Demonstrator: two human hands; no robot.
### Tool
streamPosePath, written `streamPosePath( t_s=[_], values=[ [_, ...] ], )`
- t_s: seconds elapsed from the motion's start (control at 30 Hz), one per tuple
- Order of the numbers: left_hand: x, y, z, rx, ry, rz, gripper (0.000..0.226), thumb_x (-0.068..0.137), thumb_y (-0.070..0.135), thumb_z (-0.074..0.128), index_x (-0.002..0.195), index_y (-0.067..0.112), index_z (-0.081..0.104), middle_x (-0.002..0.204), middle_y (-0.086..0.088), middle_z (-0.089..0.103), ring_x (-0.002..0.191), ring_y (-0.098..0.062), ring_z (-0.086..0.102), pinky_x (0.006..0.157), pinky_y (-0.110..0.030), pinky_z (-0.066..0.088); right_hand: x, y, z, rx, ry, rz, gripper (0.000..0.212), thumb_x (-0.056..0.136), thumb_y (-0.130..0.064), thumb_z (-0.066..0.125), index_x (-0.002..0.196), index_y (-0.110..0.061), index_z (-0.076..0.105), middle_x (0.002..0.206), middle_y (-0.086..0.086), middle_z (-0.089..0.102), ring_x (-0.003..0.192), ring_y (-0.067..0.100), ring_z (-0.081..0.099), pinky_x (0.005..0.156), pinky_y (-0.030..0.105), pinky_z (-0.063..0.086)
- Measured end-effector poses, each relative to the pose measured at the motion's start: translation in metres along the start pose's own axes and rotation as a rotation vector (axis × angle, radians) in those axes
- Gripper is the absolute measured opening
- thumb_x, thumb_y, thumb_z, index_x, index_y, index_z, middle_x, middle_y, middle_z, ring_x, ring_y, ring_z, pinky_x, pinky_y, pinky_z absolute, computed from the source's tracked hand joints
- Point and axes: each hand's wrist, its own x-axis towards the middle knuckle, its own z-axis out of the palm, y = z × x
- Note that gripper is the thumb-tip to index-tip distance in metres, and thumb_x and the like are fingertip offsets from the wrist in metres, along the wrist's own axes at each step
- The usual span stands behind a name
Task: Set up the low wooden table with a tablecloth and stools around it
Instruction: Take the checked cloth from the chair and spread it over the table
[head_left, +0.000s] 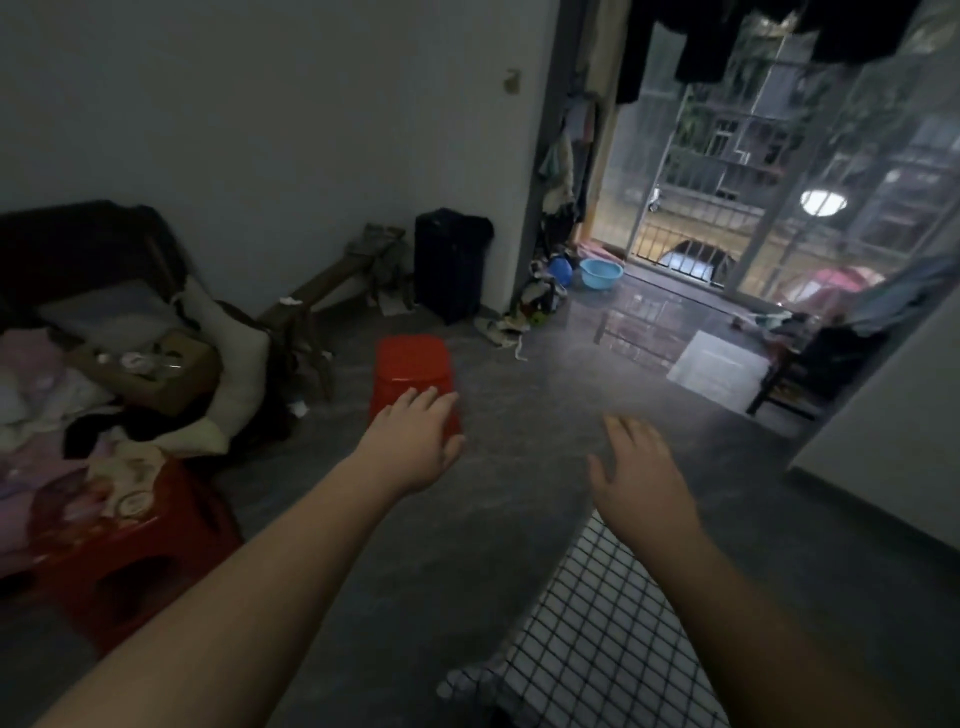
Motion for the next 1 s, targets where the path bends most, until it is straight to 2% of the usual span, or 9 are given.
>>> streamPosePath(
  t_s=[0.23, 0.43, 0.57, 0.73, 0.9, 1.0],
  values=[
    [0.022, -0.159, -0.031, 0.031, 0.0, -0.043, 0.07, 0.098, 0.053, 0.041, 0.156, 0.021, 0.018, 0.162, -0.01, 0.023, 0.15, -0.03, 0.018, 0.12, -0.046, 0.022, 0.056, -0.134, 0.051, -0.04, -0.008, -0.002, 0.064, 0.1, -0.044, 0.044, 0.156, -0.02, 0.024, 0.16, 0.006, 0.029, 0.148, 0.026, 0.02, 0.119, 0.042, 0.024],
    [0.071, -0.225, -0.05, 0.02, -0.027, -0.024, 0.071, 0.098, 0.055, 0.04, 0.157, 0.023, 0.017, 0.163, -0.01, 0.021, 0.151, -0.03, 0.016, 0.12, -0.047, 0.021, 0.113, -0.199, 0.066, -0.037, 0.02, 0.003, 0.063, 0.099, -0.043, 0.044, 0.155, -0.018, 0.028, 0.158, 0.008, 0.032, 0.147, 0.027, 0.024, 0.119, 0.043, 0.025],
    [0.131, -0.229, -0.05, 0.021, -0.021, 0.037, 0.072, 0.097, 0.054, 0.042, 0.157, 0.021, 0.02, 0.162, -0.012, 0.023, 0.15, -0.03, 0.018, 0.12, -0.046, 0.021, 0.152, -0.195, 0.066, -0.081, 0.042, 0.045, 0.063, 0.099, -0.044, 0.044, 0.154, -0.017, 0.03, 0.156, 0.009, 0.035, 0.144, 0.028, 0.027, 0.118, 0.043, 0.027],
    [0.217, -0.21, -0.03, 0.012, -0.062, 0.114, 0.069, 0.097, 0.053, 0.045, 0.156, 0.022, 0.024, 0.162, -0.01, 0.023, 0.149, -0.031, 0.02, 0.12, -0.046, 0.023, 0.209, -0.155, 0.075, -0.108, 0.064, 0.114, 0.063, 0.098, -0.045, 0.045, 0.153, -0.017, 0.031, 0.155, 0.01, 0.036, 0.144, 0.028, 0.029, 0.116, 0.045, 0.031],
    [0.332, -0.188, -0.012, 0.086, -0.07, 0.221, 0.069, 0.097, 0.05, 0.044, 0.155, 0.02, 0.023, 0.161, -0.009, 0.026, 0.149, -0.029, 0.02, 0.12, -0.044, 0.021, 0.298, -0.102, 0.1, -0.11, 0.097, 0.132, 0.063, 0.097, -0.044, 0.047, 0.15, -0.015, 0.033, 0.152, 0.011, 0.038, 0.141, 0.031, 0.03, 0.114, 0.046, 0.032],
    [0.393, -0.169, -0.002, 0.103, -0.092, 0.264, 0.068, 0.097, 0.049, 0.045, 0.155, 0.018, 0.024, 0.161, -0.01, 0.027, 0.148, -0.028, 0.023, 0.12, -0.043, 0.021, 0.357, -0.078, 0.114, -0.092, 0.048, 0.151, 0.065, 0.097, -0.039, 0.05, 0.153, -0.014, 0.029, 0.155, 0.014, 0.034, 0.144, 0.036, 0.025, 0.116, 0.047, 0.028]
  ],
)
